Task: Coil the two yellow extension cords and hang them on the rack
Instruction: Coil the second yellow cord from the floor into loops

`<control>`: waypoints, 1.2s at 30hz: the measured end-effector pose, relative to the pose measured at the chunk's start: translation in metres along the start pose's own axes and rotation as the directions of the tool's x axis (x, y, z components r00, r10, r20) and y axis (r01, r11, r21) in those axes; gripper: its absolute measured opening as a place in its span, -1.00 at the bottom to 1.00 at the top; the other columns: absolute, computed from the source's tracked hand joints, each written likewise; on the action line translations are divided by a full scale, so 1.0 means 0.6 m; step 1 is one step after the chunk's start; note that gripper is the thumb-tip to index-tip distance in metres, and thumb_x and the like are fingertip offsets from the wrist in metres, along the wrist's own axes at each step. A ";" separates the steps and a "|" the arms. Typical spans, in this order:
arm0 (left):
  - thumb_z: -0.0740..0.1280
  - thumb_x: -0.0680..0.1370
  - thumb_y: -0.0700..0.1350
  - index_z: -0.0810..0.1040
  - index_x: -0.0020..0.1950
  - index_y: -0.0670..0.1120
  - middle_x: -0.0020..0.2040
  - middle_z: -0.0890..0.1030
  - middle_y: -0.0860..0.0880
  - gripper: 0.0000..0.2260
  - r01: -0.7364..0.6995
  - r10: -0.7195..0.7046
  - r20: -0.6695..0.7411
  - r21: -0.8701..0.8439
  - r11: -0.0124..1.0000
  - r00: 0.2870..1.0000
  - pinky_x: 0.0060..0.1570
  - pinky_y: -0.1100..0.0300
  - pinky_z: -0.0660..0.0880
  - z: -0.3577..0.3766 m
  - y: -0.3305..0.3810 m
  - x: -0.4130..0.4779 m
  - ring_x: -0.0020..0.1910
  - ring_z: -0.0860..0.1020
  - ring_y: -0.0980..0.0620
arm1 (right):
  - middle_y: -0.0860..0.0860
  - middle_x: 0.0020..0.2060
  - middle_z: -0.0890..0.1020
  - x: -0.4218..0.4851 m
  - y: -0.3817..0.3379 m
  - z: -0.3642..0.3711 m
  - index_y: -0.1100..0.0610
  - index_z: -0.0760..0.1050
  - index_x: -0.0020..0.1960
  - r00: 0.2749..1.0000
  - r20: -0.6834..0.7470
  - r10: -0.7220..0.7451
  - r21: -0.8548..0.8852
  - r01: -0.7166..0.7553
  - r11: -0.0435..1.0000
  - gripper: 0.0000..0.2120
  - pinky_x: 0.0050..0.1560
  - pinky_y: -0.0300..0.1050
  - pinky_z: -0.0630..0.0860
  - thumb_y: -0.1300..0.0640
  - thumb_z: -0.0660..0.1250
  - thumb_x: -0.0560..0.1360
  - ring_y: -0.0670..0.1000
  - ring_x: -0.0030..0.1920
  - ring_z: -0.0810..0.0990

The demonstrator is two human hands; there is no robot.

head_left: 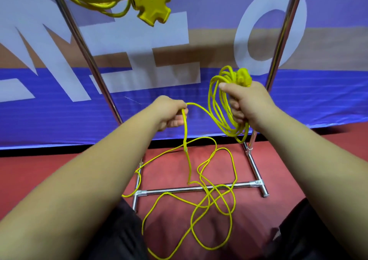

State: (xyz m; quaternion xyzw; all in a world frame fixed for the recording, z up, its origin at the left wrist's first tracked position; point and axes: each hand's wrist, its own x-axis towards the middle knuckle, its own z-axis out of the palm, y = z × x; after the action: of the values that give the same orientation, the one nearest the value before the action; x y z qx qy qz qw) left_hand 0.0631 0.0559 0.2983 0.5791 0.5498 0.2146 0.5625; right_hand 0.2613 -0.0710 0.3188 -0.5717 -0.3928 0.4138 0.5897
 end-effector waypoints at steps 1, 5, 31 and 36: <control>0.31 0.66 -0.16 0.60 -0.06 -0.19 -0.25 0.64 -0.06 -0.85 0.035 -0.033 0.015 -0.129 0.991 0.999 -0.53 0.30 0.53 -0.006 0.020 -0.003 -0.55 0.54 0.15 | 0.06 -0.55 0.28 -0.005 0.001 0.007 0.08 0.33 -0.35 1.000 0.002 -0.016 -0.058 0.016 0.998 -0.55 -0.50 -0.21 0.21 0.03 0.45 0.61 0.03 -0.60 0.20; 0.28 0.68 -0.22 0.51 -0.18 -0.27 -0.44 0.57 -0.12 -0.75 0.220 -0.159 0.156 -0.566 0.795 0.975 -0.55 0.33 0.53 -0.029 0.085 -0.018 -0.60 0.56 0.11 | 0.04 -0.54 0.37 -0.019 0.011 0.036 0.11 0.38 -0.28 0.999 0.005 -0.034 -0.207 0.034 0.978 -0.64 -0.54 -0.21 0.26 0.10 0.42 0.63 0.02 -0.61 0.29; 0.28 0.70 0.05 0.49 0.22 -0.20 -0.03 0.61 -0.09 -0.69 0.241 -0.252 0.064 0.144 0.960 0.966 -0.17 0.01 0.69 -0.030 -0.002 -0.012 -0.19 0.71 -0.08 | -0.02 -0.41 0.39 -0.019 0.043 0.088 0.09 0.49 -0.02 0.950 0.152 0.273 0.193 -0.300 0.934 -0.46 -0.50 -0.21 0.25 -0.42 0.37 0.52 -0.04 -0.52 0.27; 0.43 0.61 0.01 0.55 0.32 0.07 0.07 0.66 -0.03 -0.72 -0.135 0.080 0.175 0.332 0.933 0.981 0.06 -0.08 0.66 -0.028 -0.015 -0.013 0.03 0.71 -0.08 | -0.04 -0.40 0.37 -0.022 0.036 0.077 0.10 0.48 0.00 0.938 0.233 0.256 0.213 -0.307 0.928 -0.37 -0.51 -0.21 0.22 -0.49 0.40 0.41 -0.06 -0.54 0.24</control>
State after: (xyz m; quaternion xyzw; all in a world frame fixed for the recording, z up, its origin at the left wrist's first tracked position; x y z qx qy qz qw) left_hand 0.0425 0.0536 0.2976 0.7126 0.4997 0.0996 0.4823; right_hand 0.2125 -0.0670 0.2991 -0.4999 -0.3094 0.5955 0.5475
